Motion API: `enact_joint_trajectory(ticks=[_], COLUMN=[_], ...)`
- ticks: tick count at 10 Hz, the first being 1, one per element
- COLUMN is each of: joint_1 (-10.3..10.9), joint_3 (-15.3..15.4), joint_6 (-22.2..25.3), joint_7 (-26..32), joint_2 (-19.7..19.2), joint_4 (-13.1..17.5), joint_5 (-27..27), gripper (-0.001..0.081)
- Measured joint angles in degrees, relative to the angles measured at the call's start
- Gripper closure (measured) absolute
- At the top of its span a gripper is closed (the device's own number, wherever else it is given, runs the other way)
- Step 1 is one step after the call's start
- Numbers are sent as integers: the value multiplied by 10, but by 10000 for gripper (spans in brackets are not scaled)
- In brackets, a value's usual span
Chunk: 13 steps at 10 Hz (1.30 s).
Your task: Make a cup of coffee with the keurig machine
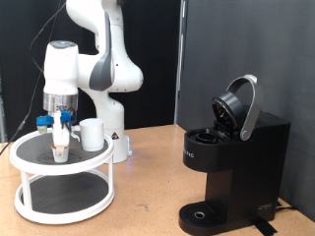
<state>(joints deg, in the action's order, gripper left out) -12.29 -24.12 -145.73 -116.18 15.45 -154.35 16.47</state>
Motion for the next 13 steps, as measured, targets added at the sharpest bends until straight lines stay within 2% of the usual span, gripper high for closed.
enact_joint_trajectory(ticks=[1,2,3,7,12,13], joint_1=[0,0,0,0,1,1], joint_3=[-1,-3,-5,-19,-24,-24], joint_6=[-1,-2,-4,12,138,133], joint_7=[2,6,13,67,94,94], joint_2=[0,0,0,11,76,74], joint_4=[0,0,0,7,58,56], joint_5=[-1,-3,-5,-46,-93,-92], gripper=[339,339,435,435,434,434])
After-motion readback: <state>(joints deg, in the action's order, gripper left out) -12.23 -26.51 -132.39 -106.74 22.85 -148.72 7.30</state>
